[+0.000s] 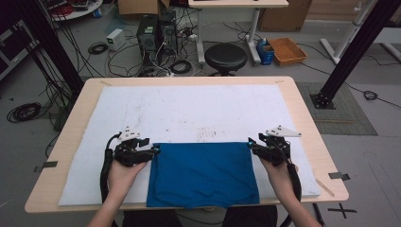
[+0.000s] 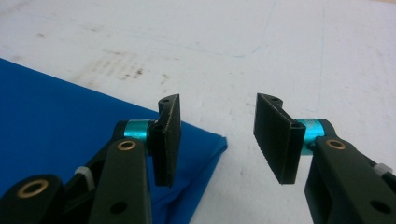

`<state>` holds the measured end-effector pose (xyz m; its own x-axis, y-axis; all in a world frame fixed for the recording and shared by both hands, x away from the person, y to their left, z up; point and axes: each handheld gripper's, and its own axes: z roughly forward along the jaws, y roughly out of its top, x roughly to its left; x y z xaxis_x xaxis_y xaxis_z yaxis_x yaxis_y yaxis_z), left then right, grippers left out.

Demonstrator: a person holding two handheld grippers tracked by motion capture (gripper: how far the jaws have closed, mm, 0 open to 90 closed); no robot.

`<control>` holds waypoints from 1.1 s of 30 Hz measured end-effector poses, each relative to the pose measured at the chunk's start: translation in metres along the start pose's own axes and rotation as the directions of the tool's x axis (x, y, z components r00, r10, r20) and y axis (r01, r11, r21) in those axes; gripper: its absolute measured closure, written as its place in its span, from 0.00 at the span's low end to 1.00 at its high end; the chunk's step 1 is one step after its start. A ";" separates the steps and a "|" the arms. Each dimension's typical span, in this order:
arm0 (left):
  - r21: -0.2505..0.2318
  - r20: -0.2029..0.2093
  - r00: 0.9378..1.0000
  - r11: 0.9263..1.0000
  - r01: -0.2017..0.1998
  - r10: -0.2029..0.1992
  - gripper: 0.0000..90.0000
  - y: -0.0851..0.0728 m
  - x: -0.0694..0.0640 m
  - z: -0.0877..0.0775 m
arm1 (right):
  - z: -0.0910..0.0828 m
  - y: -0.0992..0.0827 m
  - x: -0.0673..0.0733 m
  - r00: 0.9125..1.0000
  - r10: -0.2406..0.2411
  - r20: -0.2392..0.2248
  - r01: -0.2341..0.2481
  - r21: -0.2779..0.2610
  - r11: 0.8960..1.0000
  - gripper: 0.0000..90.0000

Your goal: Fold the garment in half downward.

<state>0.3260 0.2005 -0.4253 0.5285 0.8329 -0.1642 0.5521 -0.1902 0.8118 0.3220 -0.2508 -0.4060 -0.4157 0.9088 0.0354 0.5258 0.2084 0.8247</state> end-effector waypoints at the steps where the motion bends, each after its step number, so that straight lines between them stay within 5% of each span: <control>1: 0.004 -0.012 1.000 1.000 0.010 -0.010 0.50 0.000 0.002 0.003 | 0.004 0.001 -0.001 1.000 -0.005 0.009 0.005 0.003 1.000 0.58; 7: -0.004 -0.059 0.997 0.999 0.048 -0.048 0.50 0.003 0.011 0.017 | 0.023 0.003 -0.009 0.999 0.043 0.016 -0.044 0.032 0.999 0.58; 16: 0.077 -0.032 0.998 0.996 0.055 -0.053 0.66 0.004 0.008 0.032 | 0.043 -0.003 -0.004 0.998 0.060 -0.018 -0.058 0.122 0.991 0.60; 24: 0.095 -0.041 0.998 0.994 0.059 -0.055 0.73 -0.001 0.008 0.036 | 0.054 -0.010 -0.007 0.997 0.070 -0.011 -0.067 0.188 0.980 0.66; 29: 0.087 -0.068 0.997 0.995 0.039 -0.033 0.84 -0.004 0.006 0.035 | 0.052 -0.011 -0.007 0.999 0.043 -0.019 -0.039 0.173 0.984 0.87; 33: 0.083 -0.059 0.998 0.996 0.036 -0.031 0.94 -0.005 0.005 0.034 | 0.051 -0.013 -0.002 1.000 0.001 -0.018 0.001 0.151 0.989 0.94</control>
<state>0.3478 0.1877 -0.4491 0.4719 0.8678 -0.1558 0.6226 -0.2029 0.7558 0.3541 -0.2372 -0.4452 -0.4281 0.9025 0.0466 0.6313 0.2618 0.7300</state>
